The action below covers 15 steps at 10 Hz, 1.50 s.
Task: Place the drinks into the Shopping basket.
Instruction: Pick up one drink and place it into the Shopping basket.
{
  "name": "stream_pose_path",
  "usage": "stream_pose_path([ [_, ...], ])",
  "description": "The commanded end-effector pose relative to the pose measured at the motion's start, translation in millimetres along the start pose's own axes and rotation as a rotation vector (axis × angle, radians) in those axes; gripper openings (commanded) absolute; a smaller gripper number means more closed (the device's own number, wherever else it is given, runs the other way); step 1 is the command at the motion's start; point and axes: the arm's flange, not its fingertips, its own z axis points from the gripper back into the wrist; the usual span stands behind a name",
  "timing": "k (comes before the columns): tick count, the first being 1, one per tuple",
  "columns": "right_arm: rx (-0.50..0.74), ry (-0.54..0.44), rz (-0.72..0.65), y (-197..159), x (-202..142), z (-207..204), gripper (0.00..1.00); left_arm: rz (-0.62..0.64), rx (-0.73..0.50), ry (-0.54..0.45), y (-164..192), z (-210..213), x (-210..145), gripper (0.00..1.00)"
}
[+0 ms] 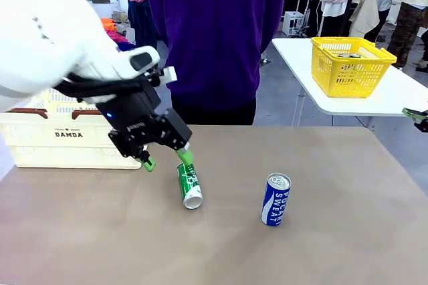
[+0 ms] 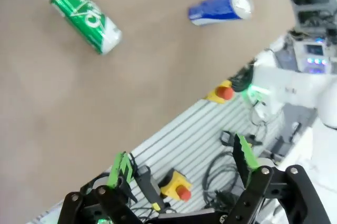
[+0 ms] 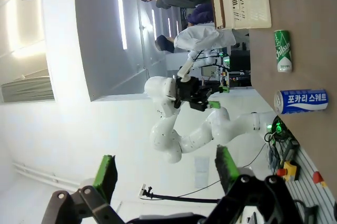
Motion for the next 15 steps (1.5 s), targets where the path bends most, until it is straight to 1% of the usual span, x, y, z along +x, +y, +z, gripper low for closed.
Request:
stream_pose_path([
  [1, 0.014, -0.007, -0.015, 6.1, 0.0, 2.1, 1.0, 0.117, 0.149, 0.021, -11.9, -50.5, 39.9, 1.0],
  [2, 0.014, -0.007, -0.015, 6.1, 0.0, 2.1, 1.0, 0.178, 0.193, 0.004, -12.3, -70.2, 58.6, 1.0],
  [3, 0.014, -0.007, -0.015, 6.1, 0.0, 2.1, 1.0, 0.262, 0.263, -0.037, -8.5, -87.8, 75.0, 1.0],
  [4, 0.014, -0.007, -0.015, 6.1, 0.0, 2.1, 1.0, 0.339, 0.308, -0.063, -2.0, -102.9, 88.8, 1.0],
  [5, 0.014, -0.007, -0.015, 6.1, 0.0, 2.1, 1.0, 0.383, 0.34, -0.054, 4.5, -116.1, 100.1, 1.0],
  [6, 0.014, -0.007, -0.015, 6.1, 0.0, 2.1, 1.0, 0.394, 0.363, -0.084, 7.7, -121.5, 109.1, 1.0],
  [7, 0.014, -0.007, -0.015, 6.1, 0.0, 2.1, 1.0, 0.35, 0.35, -0.107, 6.3, -120.6, 114.4, 1.0],
  [8, 0.014, -0.007, -0.015, 6.1, 0.0, 2.1, 1.0, 0.354, 0.322, -0.081, 20.6, -118.7, 90.7, 1.0],
  [9, 0.014, -0.007, -0.015, 6.1, 0.0, 2.1, 1.0, 0.354, 0.322, -0.081, 20.6, -118.7, 90.7, 1.0],
  [10, 0.014, -0.007, -0.015, 6.1, 0.0, 2.1, 1.0, 0.365, 0.337, -0.089, 22.3, -122.3, 103.6, 1.0],
  [11, 0.014, -0.007, -0.015, 6.1, 0.0, 2.1, 1.0, 0.381, 0.371, -0.085, 28.1, -129.4, 108.0, 1.0],
  [13, 0.014, -0.007, -0.015, 6.1, 0.0, 2.1, 1.0, 0.364, 0.36, -0.057, 36.2, -147.1, 112.6, 1.0],
  [15, 0.014, -0.007, -0.015, 6.1, 0.0, 2.1, 1.0, 0.349, 0.399, -0.033, 46.2, -173.9, 118.0, 1.0],
])
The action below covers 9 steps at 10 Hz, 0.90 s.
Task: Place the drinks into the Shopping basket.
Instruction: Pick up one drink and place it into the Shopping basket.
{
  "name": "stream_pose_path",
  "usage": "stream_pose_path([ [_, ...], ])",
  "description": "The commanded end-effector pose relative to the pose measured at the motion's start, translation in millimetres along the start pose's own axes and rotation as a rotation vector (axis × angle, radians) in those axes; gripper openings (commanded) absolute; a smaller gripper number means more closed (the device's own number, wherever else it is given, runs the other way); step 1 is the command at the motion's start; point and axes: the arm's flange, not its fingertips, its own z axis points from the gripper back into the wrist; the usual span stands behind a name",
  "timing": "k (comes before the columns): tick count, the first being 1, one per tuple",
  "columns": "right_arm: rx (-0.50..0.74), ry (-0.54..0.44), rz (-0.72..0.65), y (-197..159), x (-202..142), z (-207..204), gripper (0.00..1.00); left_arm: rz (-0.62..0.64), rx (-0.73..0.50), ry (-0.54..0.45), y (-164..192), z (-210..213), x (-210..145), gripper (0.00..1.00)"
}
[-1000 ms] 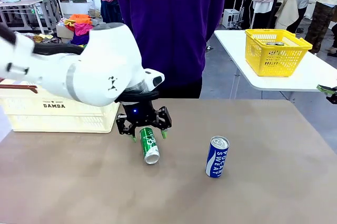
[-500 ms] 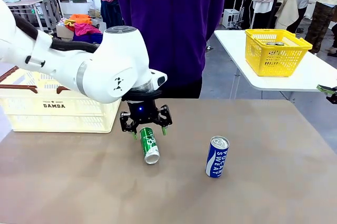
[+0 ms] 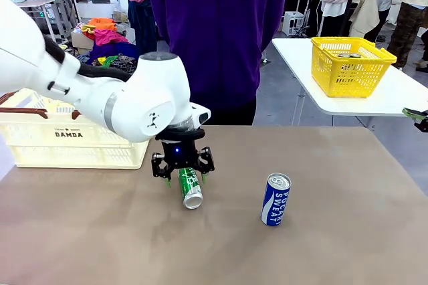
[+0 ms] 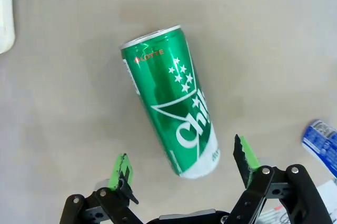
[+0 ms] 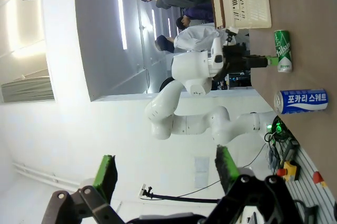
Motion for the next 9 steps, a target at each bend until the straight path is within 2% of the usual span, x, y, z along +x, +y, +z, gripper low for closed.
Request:
stream_pose_path([
  [1, 0.014, -0.007, -0.015, 6.0, 0.0, 2.1, 1.0, 0.007, 0.039, -0.007, -7.9, -18.4, 10.2, 1.0],
  [3, 0.014, -0.007, -0.015, 6.0, 0.0, 2.1, 1.0, 0.034, 0.064, 0.016, -4.6, -28.8, 11.5, 1.0],
  [5, 0.014, -0.007, -0.015, 6.0, 0.0, 2.1, 1.0, 0.026, 0.053, -0.001, -6.4, -29.2, 10.6, 1.0],
  [6, 0.014, -0.007, -0.015, 6.0, 0.0, 2.1, 1.0, 0.02, 0.046, -0.016, -7.1, -30.1, 10.2, 0.71],
  [7, 0.014, -0.007, -0.015, 6.0, 0.0, 2.1, 1.0, 0.021, 0.049, -0.017, -7.4, -30.5, 9.4, 0.11],
  [8, 0.014, -0.007, -0.015, 6.0, 0.0, 2.1, 1.0, 0.015, 0.056, -0.027, -7.6, -30.4, 9.7, 0.0],
  [9, 0.014, -0.007, -0.015, 6.0, 0.0, 2.1, 1.0, 0.004, 0.056, -0.038, -7.4, -30.9, 10.0, 0.0],
])
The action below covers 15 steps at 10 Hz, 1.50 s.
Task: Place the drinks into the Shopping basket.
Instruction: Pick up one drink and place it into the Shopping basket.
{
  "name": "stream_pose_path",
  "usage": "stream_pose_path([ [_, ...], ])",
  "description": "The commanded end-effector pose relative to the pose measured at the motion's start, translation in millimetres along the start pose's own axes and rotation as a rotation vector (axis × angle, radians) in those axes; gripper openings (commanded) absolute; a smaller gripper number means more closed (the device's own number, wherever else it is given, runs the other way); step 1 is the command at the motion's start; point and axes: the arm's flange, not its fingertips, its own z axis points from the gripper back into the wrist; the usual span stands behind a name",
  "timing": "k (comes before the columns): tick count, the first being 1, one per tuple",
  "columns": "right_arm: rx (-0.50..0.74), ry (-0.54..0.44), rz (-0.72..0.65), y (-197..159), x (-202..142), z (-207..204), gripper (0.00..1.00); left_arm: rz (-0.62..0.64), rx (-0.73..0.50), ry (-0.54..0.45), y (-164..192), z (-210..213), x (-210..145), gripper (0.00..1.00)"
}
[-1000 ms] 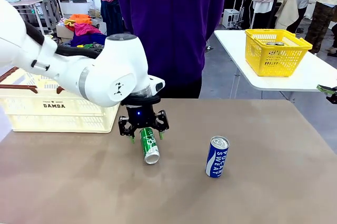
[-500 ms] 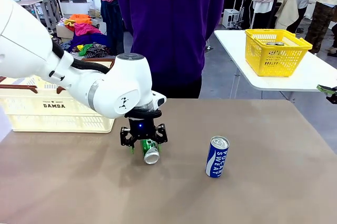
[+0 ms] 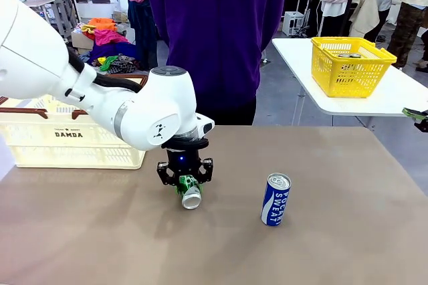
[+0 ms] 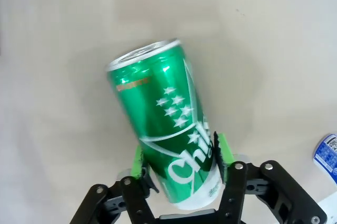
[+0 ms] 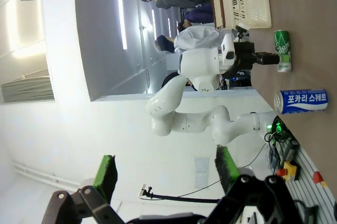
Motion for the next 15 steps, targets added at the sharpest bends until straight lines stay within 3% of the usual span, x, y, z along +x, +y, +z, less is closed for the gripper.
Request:
stream_pose_path([
  [1, 0.014, -0.007, -0.015, 6.0, 0.0, 2.1, 1.0, 0.003, 0.032, -0.033, -2.2, -5.3, 2.6, 0.0],
  [6, 0.014, -0.007, -0.015, 6.0, 0.0, 2.1, 1.0, -0.043, 0.002, 0.005, 1.5, -2.3, 0.6, 0.0],
  [9, 0.014, -0.007, -0.015, 6.0, 0.0, 2.1, 1.0, -0.173, -0.133, -0.096, 7.4, 112.7, 11.0, 0.0],
  [11, 0.014, -0.007, -0.015, 6.0, 0.0, 2.1, 1.0, -0.259, -0.142, -0.103, 19.4, 179.5, 19.5, 0.0],
  [13, 0.014, -0.007, -0.015, 6.0, 0.0, 2.1, 1.0, -0.394, -0.123, -0.1, 51.4, 231.7, 34.5, 0.0],
  [15, 0.014, -0.007, -0.015, 6.0, 0.0, 2.1, 1.0, -0.466, -0.166, -0.156, 78.4, 253.5, 21.3, 0.0],
])
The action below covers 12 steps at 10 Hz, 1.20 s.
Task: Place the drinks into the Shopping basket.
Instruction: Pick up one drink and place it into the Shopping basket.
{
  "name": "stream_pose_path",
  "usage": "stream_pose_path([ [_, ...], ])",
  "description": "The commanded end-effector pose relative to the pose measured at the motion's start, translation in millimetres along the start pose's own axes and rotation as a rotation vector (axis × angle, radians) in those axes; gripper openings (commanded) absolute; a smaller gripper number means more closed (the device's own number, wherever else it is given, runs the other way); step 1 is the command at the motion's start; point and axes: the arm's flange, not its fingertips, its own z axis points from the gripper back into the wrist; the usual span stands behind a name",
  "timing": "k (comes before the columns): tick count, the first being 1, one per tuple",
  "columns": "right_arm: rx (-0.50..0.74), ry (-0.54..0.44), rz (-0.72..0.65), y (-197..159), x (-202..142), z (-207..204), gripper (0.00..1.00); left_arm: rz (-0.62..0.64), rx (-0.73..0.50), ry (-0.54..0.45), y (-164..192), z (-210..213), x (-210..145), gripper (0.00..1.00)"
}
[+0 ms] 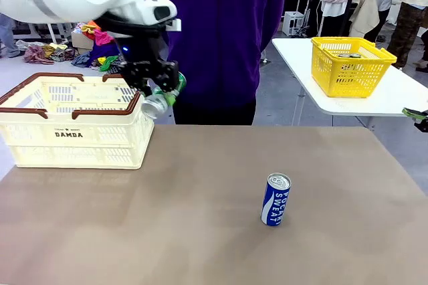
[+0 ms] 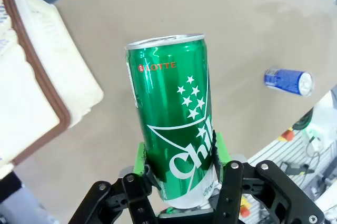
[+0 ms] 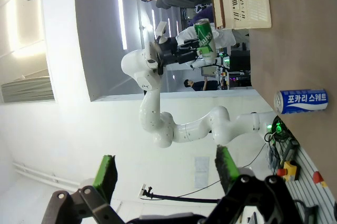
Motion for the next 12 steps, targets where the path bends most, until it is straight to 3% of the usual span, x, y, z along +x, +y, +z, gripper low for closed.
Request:
stream_pose_path([
  [1, 0.014, -0.007, -0.015, 6.1, 0.1, 2.0, 1.0, 0.01, -0.071, -0.006, 1.5, 0.1, -30.5, 0.0],
  [2, 0.014, -0.007, -0.015, 6.1, 0.1, 2.0, 1.0, 0.0, 0.0, 0.0, 0.0, 0.0, 0.0, 0.0],
  [6, 0.014, -0.007, -0.015, 6.1, 0.1, 2.0, 1.0, -0.014, -0.015, 0.015, 1.4, -6.6, -6.9, 0.0],
  [8, 0.014, -0.007, -0.015, 6.1, 0.1, 2.0, 1.0, 0.234, 0.015, -0.071, 54.7, 9.9, 37.6, 0.0],
  [12, 0.014, -0.007, -0.015, 6.1, 0.1, 2.0, 1.0, 0.44, 0.154, -0.061, 178.1, 21.9, 64.1, 0.0],
])
